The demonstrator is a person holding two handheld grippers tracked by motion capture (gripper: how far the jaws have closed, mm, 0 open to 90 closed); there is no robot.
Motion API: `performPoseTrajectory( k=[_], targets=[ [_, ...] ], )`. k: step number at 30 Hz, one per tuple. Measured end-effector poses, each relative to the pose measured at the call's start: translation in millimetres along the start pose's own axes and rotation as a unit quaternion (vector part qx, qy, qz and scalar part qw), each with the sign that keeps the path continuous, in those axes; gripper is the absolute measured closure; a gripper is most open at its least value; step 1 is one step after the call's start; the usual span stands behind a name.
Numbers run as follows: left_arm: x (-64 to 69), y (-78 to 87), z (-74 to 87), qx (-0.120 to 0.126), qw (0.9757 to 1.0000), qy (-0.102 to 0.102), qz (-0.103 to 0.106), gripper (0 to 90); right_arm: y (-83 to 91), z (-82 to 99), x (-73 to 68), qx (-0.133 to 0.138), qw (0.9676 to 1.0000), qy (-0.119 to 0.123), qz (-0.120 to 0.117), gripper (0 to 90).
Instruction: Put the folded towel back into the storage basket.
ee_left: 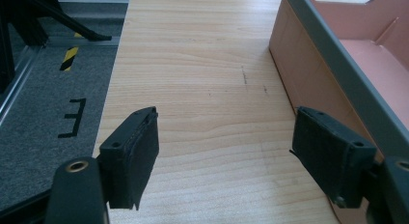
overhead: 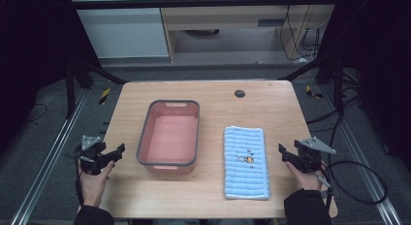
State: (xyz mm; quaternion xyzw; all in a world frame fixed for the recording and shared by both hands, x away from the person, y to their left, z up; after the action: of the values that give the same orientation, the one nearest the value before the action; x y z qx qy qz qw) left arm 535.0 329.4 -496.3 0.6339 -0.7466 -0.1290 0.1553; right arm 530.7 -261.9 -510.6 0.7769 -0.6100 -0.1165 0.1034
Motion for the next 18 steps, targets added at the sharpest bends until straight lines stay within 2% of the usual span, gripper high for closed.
performPoseTrajectory(
  k=[3, 8, 12, 18],
  targets=[
    [2.9, 2.7, -3.3, 0.004, 1.0000, -0.005, 0.001, 21.8, 1.1, -1.0, -0.8, 0.004, 1.0000, -0.003, -0.004, 38.6],
    [10.1, 8.5, -12.8, 0.021, 0.9997, -0.008, 0.011, 20.6, 1.5, -4.1, -4.8, 0.007, 0.9999, 0.000, -0.015, 37.0],
    [16.5, 13.8, -20.1, 0.030, 0.9993, -0.015, 0.016, 19.8, 1.8, -9.8, -8.5, 0.015, 0.9996, 0.013, -0.020, 36.9],
    [33.8, 20.4, -29.2, 0.042, 0.9983, -0.029, 0.028, 20.0, 5.1, -19.9, -11.8, 0.028, 0.9991, 0.019, -0.027, 36.9]
  ],
)
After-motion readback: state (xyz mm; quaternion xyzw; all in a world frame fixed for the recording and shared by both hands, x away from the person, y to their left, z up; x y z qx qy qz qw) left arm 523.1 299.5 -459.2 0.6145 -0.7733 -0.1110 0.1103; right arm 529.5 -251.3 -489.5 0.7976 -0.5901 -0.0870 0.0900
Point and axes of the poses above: each handheld gripper's, and its own axes: y roughly backward along the jaws, z roughly out of its underside, x roughly to its right, the point moved 9 cm from there along -y, roughly forward along the jaws, and after that the axes turned 11 degrees about x, right-handed, at the moved point
